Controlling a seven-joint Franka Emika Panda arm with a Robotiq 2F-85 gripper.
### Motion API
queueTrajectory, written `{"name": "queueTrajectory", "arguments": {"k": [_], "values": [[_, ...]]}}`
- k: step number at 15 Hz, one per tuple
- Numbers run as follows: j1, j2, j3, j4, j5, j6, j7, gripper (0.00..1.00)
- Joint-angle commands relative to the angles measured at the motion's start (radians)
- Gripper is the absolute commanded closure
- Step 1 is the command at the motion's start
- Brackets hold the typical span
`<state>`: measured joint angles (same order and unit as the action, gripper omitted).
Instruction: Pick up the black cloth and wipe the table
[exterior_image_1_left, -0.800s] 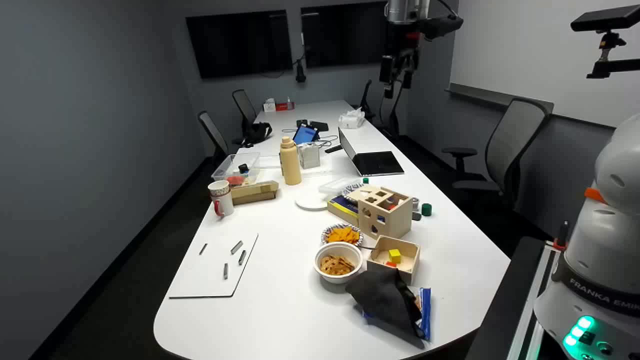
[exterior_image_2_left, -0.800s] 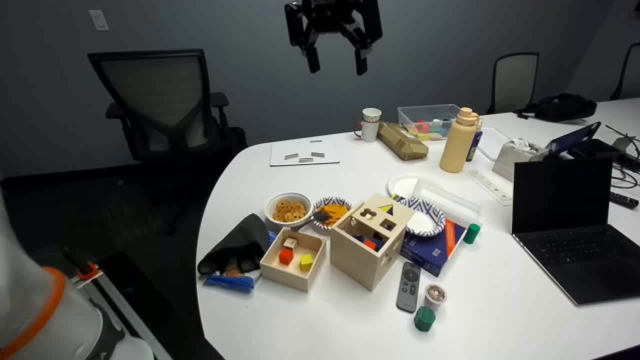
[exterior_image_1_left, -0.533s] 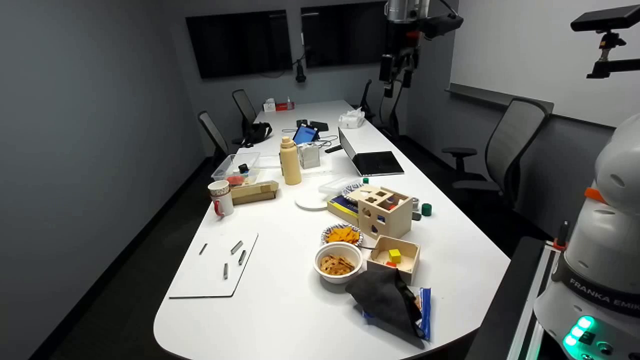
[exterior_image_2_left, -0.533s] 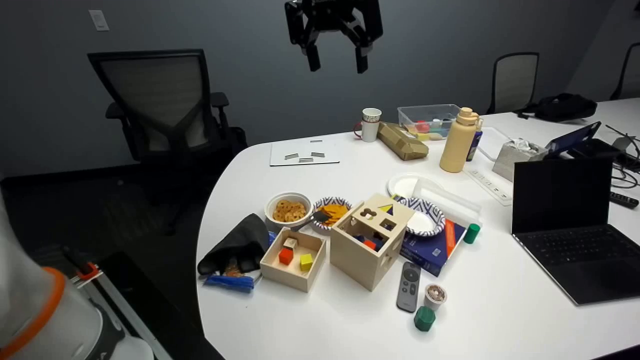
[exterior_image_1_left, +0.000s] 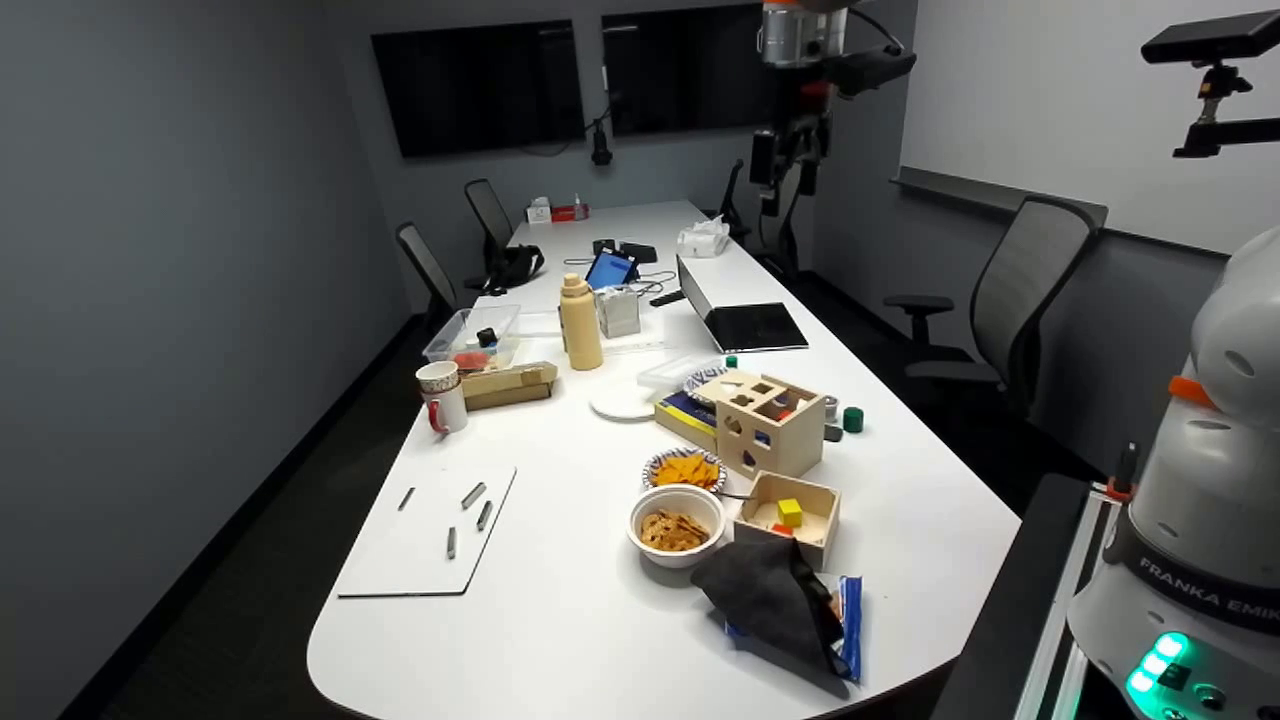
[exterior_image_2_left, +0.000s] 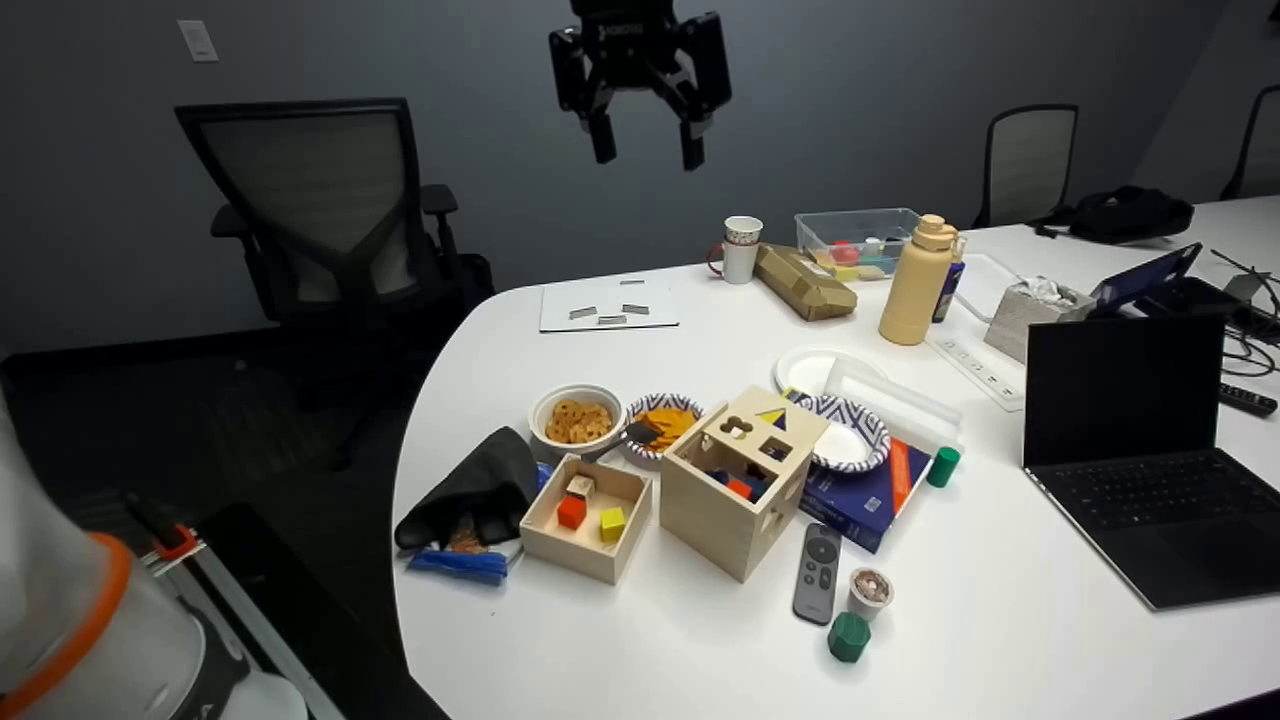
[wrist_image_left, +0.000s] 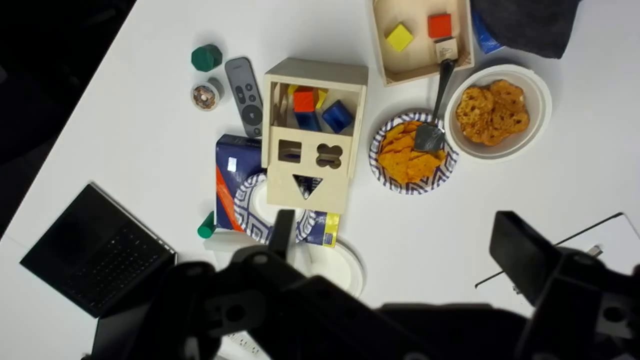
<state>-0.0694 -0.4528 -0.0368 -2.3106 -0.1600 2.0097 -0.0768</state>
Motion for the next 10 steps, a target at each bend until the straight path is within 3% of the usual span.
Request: {"name": "queueTrajectory", "arguments": {"k": [1, 6, 10], "values": [[0.051, -0.033, 0.071, -0.100, 0.043, 0.000, 0.120, 0.00], [0.123, -0.051, 0.185, -0.251, 0.146, 0.021, 0.358, 0.00], [0.166, -0.035, 0.250, -0.375, 0.236, 0.113, 0.506, 0.00]]}}
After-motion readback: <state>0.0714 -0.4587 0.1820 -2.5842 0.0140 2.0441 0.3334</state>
